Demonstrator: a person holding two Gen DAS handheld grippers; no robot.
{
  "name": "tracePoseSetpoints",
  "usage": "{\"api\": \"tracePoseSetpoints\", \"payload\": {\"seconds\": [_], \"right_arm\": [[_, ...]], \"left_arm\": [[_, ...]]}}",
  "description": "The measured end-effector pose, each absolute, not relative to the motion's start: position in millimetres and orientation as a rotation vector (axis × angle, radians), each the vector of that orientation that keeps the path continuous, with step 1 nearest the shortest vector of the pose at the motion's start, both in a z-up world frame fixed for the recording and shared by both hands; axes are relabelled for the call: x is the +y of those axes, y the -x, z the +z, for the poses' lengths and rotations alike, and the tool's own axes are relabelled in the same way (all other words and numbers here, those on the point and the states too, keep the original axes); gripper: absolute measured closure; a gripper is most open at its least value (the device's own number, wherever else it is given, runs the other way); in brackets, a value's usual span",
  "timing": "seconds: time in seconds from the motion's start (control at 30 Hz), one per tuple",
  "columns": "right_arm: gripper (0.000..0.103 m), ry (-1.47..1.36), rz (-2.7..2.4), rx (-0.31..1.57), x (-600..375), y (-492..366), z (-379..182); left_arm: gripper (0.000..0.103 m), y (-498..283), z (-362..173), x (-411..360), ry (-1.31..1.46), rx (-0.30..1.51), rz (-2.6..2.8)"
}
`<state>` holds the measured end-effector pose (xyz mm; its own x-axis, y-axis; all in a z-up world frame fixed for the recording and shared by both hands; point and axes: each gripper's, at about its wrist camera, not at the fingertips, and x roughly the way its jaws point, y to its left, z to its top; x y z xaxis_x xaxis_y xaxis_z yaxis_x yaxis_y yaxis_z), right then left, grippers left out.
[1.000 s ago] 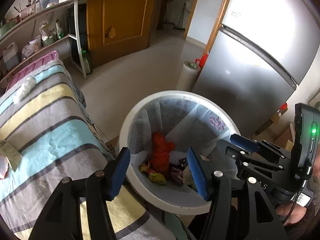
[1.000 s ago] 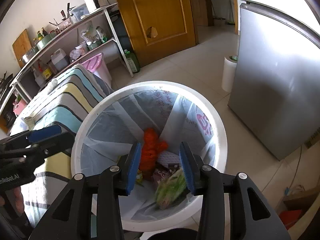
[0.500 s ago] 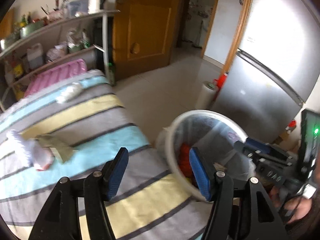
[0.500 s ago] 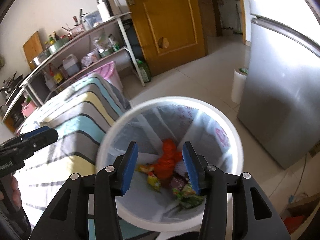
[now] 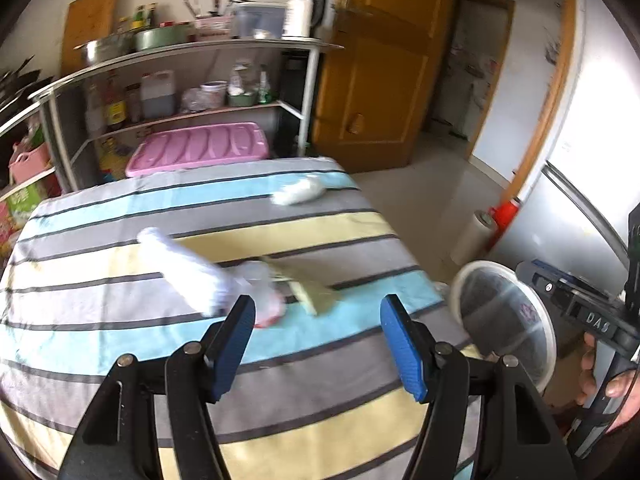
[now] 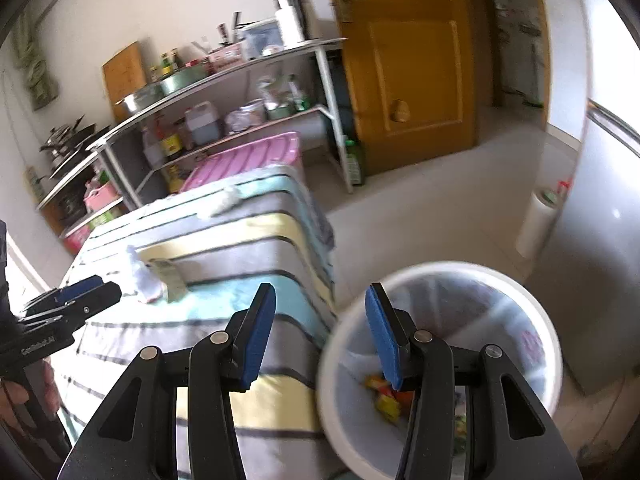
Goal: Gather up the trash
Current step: 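Move both open tools back from the bin to the table, then grasp the clear plastic cup with the left tool while the right tool grasps the clear plastic wrap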
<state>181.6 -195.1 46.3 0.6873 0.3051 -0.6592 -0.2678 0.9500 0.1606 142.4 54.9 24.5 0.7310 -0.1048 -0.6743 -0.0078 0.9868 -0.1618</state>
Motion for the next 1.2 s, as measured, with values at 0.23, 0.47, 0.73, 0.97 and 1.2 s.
{"api": "tracePoseSetpoints", "payload": {"seconds": [0.23, 0.47, 0.73, 0.97, 1.2], "right_arm": [[0.055, 0.006, 0.405, 0.748, -138.8, -207.8, 65.4], [0.055, 0.048, 0.452, 0.782, -91.7, -249.7, 64.8], [0.055, 0.02, 0.463, 0.828, -53.7, -308.3, 35.1], [0.055, -0.019, 0.476, 0.89, -28.0, -345.9, 8.9], [0.055, -0.03, 0.471, 0.921, -7.0, -372.3, -6.6]], "left_arm": [[0.036, -146.9, 16.2, 87.6, 0.169, 0.757, -0.002], [0.036, -162.2, 10.8, 89.4, 0.137, 0.75, -0.021], [0.036, -182.0, -6.3, 87.2, 0.168, 0.784, -0.047], [0.036, -191.5, -16.2, 93.0, 0.165, 0.794, -0.03], [0.036, -201.1, -20.8, 89.9, 0.157, 0.797, -0.045]]}}
